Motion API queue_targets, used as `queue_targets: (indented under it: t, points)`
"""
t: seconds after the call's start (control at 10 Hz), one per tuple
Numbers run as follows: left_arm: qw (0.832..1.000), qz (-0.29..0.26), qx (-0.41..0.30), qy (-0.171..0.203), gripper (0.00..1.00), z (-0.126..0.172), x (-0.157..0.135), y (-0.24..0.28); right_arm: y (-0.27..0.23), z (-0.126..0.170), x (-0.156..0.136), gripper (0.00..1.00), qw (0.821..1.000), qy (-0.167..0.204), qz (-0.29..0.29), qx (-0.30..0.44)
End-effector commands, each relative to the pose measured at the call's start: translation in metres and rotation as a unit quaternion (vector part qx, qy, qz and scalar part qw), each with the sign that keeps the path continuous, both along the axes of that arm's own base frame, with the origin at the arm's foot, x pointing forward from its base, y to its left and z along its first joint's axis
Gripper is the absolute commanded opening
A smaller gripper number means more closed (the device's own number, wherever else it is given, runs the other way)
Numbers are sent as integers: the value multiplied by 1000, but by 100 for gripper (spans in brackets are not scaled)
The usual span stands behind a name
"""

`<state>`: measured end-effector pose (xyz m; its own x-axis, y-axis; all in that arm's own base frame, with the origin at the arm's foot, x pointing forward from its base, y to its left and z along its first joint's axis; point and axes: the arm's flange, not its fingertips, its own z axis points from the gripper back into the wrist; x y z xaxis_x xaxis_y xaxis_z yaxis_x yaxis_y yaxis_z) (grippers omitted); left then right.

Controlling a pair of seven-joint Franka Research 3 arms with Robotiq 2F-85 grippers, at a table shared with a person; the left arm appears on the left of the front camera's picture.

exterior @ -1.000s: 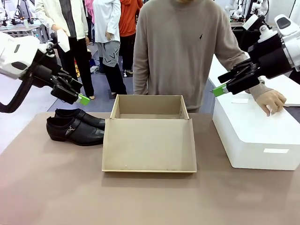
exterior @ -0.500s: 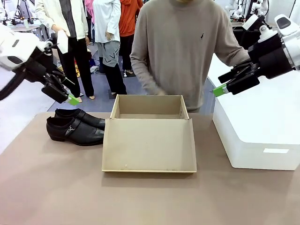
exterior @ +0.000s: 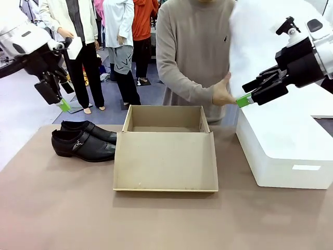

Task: Pack the shoes into the box.
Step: Place one shoe of the Shoes into the Shoes Box.

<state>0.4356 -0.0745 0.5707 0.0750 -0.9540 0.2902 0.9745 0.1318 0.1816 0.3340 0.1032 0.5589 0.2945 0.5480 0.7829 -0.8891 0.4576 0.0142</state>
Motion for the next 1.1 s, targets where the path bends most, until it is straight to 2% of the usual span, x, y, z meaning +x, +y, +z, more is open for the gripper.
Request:
queue_targets:
  t: [0.0,0.3,1.0]
  points:
    - [997,-48,57,-3,100,6,30,5,0,-1,4,100,1000,-8,14,10]
    - [995,-45,84,2,100,-2,57,10,0,-1,4,100,1000,-8,14,10]
    - [997,-40,69,4,100,-7,54,9,0,-1,4,100,1000,-8,14,10]
